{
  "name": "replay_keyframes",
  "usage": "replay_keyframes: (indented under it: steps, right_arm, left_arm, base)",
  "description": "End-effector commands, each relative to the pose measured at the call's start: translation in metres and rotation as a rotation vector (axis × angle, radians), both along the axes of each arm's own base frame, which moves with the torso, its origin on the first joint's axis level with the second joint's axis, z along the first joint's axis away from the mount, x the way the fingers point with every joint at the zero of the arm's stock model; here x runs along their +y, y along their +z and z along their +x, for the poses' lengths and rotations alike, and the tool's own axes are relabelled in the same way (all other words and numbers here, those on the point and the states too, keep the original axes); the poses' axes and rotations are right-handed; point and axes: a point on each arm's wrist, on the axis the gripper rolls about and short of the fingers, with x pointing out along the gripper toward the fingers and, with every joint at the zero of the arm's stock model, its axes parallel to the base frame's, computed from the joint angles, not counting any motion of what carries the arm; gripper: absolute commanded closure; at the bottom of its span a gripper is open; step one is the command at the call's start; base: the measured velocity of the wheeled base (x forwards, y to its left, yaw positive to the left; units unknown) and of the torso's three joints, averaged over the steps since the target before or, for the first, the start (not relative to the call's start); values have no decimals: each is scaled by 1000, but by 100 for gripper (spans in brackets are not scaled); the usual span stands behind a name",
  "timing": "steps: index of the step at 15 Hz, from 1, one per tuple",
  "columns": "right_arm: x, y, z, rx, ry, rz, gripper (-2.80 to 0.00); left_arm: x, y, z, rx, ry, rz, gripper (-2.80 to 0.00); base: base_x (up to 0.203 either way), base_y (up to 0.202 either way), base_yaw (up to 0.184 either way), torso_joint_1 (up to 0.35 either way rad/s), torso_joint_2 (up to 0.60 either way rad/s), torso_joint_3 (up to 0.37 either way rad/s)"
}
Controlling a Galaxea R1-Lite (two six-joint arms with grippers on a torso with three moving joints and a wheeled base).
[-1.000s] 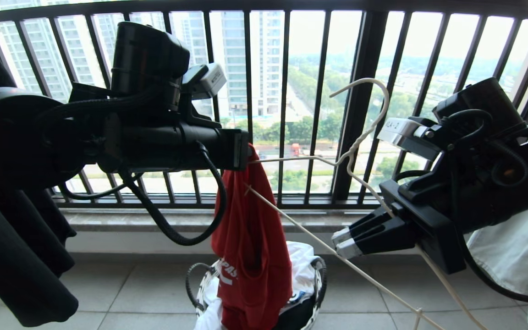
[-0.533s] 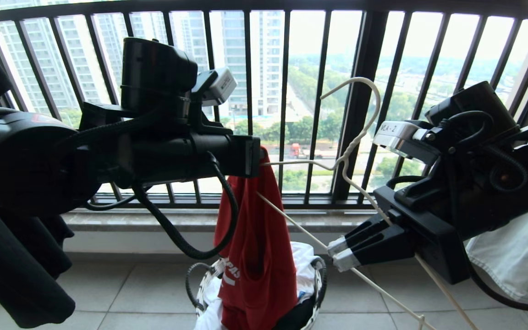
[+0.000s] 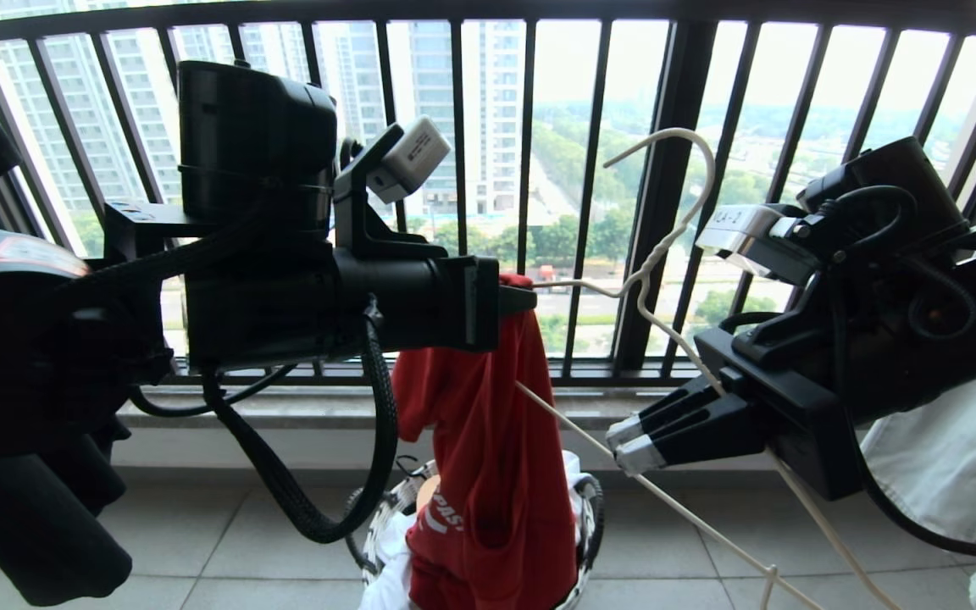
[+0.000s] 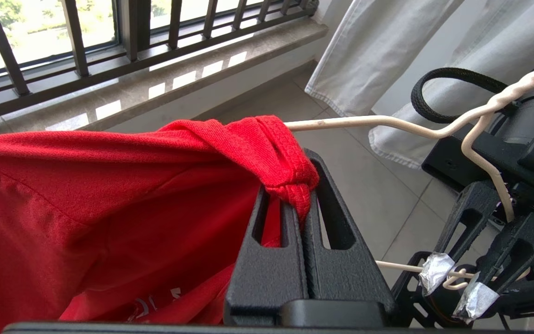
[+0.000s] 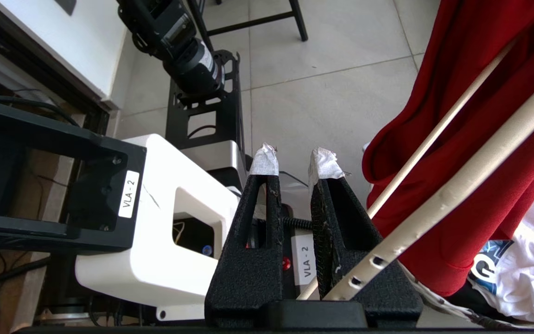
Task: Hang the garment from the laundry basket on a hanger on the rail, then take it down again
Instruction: Hang the clothes on the clothes rack
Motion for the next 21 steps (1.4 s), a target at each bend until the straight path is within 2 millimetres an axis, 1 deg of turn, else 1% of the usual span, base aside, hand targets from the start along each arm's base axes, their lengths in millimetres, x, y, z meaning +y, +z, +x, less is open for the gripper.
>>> replay_keyframes:
  steps: [1, 2, 5, 8, 11, 13, 14, 15, 18, 19, 21]
  right_arm:
    - [-1, 1, 6, 7, -24, 18, 0]
    - [-2, 1, 11, 13, -46, 28, 0]
    - [-4, 3, 17, 24, -77, 47, 0]
    - [2, -10, 27, 61, -75, 28, 0]
    - [10, -16, 27, 79, -49, 15, 0]
    - [13, -20, 29, 87, -43, 8, 0]
    - [13, -19, 29, 85, -44, 10, 0]
    - [13, -18, 28, 83, -43, 11, 0]
    - [11, -15, 25, 74, -43, 15, 0]
    - [10, -14, 23, 71, -42, 17, 0]
    - [11, -14, 22, 73, -37, 17, 0]
  left_arm:
    - [1, 2, -9, 4, -25, -12, 0]
    - [2, 5, -14, -1, -40, -20, 0]
    - [5, 8, -18, -9, -49, -28, 0]
    - [13, 14, -28, -78, -77, -94, 0]
    - [16, 17, -31, -137, -71, -123, 0]
    - [24, 23, -25, -197, -38, -94, 0]
    - [23, 26, -22, -209, -34, -82, 0]
    - [25, 32, -20, -221, -26, -65, 0]
    - [36, 62, -16, -227, 12, 25, 0]
    - [40, 69, -12, -231, 23, 75, 0]
    - [43, 78, 2, -256, 38, 177, 0]
  base:
    - [0, 0, 0, 0, 0, 0]
    - [0, 0, 0, 0, 0, 0]
    - [0, 0, 0, 0, 0, 0]
    - [0, 0, 0, 0, 0, 0]
    - [0, 0, 0, 0, 0, 0]
    - [0, 0, 0, 0, 0, 0]
    - [0, 0, 0, 0, 0, 0]
    - [0, 0, 0, 0, 0, 0]
    - [0, 0, 0, 0, 0, 0]
    - [0, 0, 0, 0, 0, 0]
    - [0, 0, 0, 0, 0, 0]
